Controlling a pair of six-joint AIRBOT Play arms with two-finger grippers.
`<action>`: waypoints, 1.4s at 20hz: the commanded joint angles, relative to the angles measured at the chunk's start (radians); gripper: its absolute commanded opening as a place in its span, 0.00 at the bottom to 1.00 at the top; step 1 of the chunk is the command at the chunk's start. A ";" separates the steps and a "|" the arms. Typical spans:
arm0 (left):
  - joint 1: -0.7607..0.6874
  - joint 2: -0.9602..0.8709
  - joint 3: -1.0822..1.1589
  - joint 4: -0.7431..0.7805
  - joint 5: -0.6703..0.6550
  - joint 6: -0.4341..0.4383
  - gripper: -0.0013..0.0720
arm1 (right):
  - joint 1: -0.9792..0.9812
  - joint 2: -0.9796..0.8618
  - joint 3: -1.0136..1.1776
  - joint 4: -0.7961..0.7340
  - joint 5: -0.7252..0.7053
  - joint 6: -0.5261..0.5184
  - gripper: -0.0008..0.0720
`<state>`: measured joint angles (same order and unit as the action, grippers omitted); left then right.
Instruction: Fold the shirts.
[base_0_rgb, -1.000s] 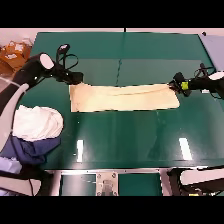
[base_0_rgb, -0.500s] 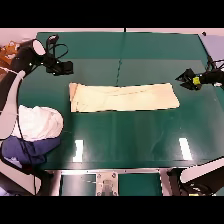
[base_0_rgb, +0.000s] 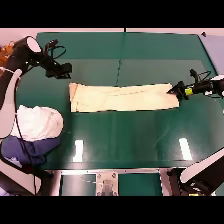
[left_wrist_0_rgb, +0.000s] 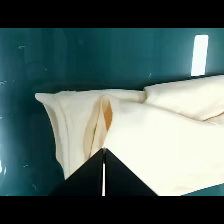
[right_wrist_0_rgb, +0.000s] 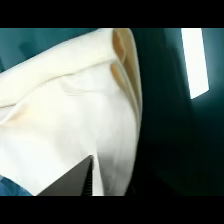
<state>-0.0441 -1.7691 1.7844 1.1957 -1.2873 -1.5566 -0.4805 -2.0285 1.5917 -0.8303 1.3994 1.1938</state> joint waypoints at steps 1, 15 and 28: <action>-0.020 -0.006 0.001 -0.076 -0.006 0.022 0.04 | 0.029 -0.043 0.003 0.024 0.011 -0.047 0.14; -0.560 -0.270 0.005 -0.381 0.528 0.073 0.04 | 0.083 0.525 0.121 0.098 0.259 0.100 0.03; -0.552 -0.326 0.060 -0.639 0.388 0.155 0.04 | 0.167 0.584 0.100 0.147 0.243 0.162 0.03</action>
<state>-0.6487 -2.1139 1.8210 0.5797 -0.7654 -1.4292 -0.3222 -1.4475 1.7027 -0.6815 1.6485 1.3506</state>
